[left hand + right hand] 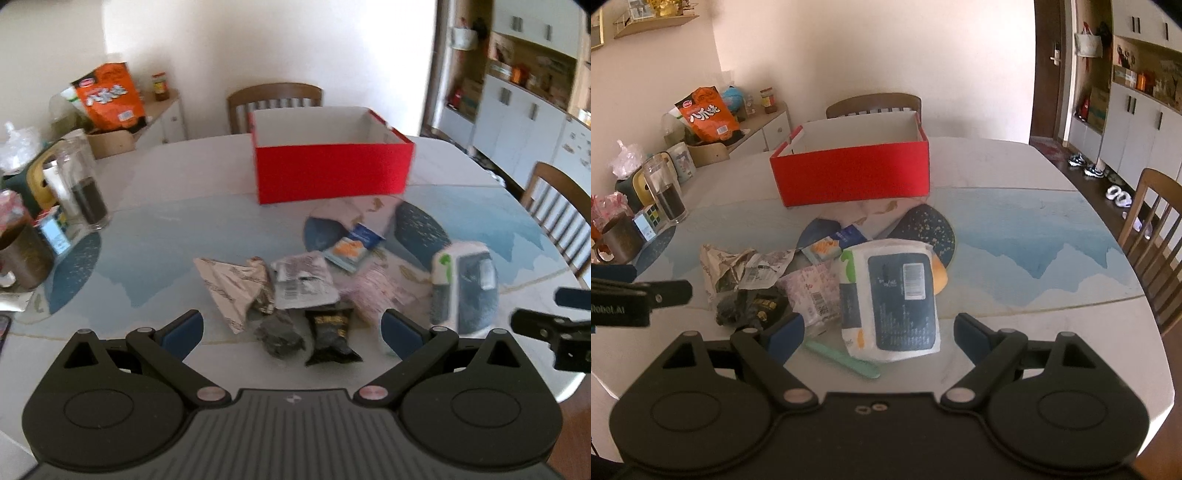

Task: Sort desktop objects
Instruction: 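Move the left tool to the silver bag while the right tool approaches the tissue pack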

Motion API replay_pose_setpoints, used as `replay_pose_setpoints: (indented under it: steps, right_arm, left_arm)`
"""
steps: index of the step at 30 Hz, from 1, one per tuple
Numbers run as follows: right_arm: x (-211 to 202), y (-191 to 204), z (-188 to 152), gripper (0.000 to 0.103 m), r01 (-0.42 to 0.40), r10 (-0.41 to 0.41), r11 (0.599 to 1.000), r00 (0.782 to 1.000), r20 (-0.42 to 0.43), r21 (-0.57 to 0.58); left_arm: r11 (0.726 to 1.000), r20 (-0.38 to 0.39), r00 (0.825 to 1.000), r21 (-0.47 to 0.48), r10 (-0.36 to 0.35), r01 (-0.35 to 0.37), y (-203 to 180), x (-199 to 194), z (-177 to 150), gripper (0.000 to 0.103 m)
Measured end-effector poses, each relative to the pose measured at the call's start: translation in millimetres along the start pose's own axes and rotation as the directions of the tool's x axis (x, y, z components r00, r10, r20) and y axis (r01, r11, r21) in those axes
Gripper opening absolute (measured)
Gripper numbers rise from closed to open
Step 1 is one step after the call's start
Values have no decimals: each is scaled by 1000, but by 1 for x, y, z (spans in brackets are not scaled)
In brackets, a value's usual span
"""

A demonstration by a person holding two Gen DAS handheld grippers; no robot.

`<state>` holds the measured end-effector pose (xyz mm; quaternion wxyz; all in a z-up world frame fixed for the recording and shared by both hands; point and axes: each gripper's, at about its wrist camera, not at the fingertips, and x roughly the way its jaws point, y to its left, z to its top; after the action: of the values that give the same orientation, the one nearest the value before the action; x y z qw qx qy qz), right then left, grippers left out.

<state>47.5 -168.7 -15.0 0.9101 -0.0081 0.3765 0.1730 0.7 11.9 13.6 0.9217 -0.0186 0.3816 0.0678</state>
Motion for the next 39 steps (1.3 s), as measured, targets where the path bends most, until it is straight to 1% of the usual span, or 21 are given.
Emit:
replay_pose_setpoints:
  steps: [4, 10, 13, 18, 25, 28, 32, 36, 39]
  right_arm:
    - [3, -5, -1, 89, -1, 1, 1000, 1000, 7, -10]
    - [10, -7, 1, 88, -8, 9, 1000, 1000, 17, -18]
    - [15, -6, 1, 89, -14, 15, 999, 1000, 24, -38]
    - [27, -7, 3, 90, -30, 30, 999, 999, 14, -37]
    - [49, -12, 7, 90, 20, -21, 1000, 1000, -16, -22]
    - [57, -12, 7, 90, 12, -12, 1000, 999, -33, -12]
    - [67, -12, 5, 90, 21, -21, 1000, 998, -55, -9]
    - [74, -17, 5, 90, 24, -23, 1000, 997, -71, 12]
    - [80, -16, 6, 90, 19, -19, 1000, 996, -83, 6]
  left_arm:
    - [999, 21, 999, -30, 39, -39, 10, 2, 2, 103]
    - [997, 34, 997, -35, 71, -70, 21, 15, 7, 103]
    - [997, 29, 998, -40, 61, -60, 27, 26, 8, 103]
    - [998, 16, 999, -43, 42, -41, 35, 45, 12, 103]
    - [999, -13, 999, -34, 37, -37, 48, 69, 14, 103]
    - [999, -27, 999, -29, 45, -45, 54, 82, 15, 103]
    - [998, -42, 998, -39, 41, -43, 65, 94, 18, 103]
    - [999, -54, 998, -39, 12, -14, 70, 105, 20, 103]
    - [1000, -67, 998, -28, 10, -12, 71, 115, 21, 103]
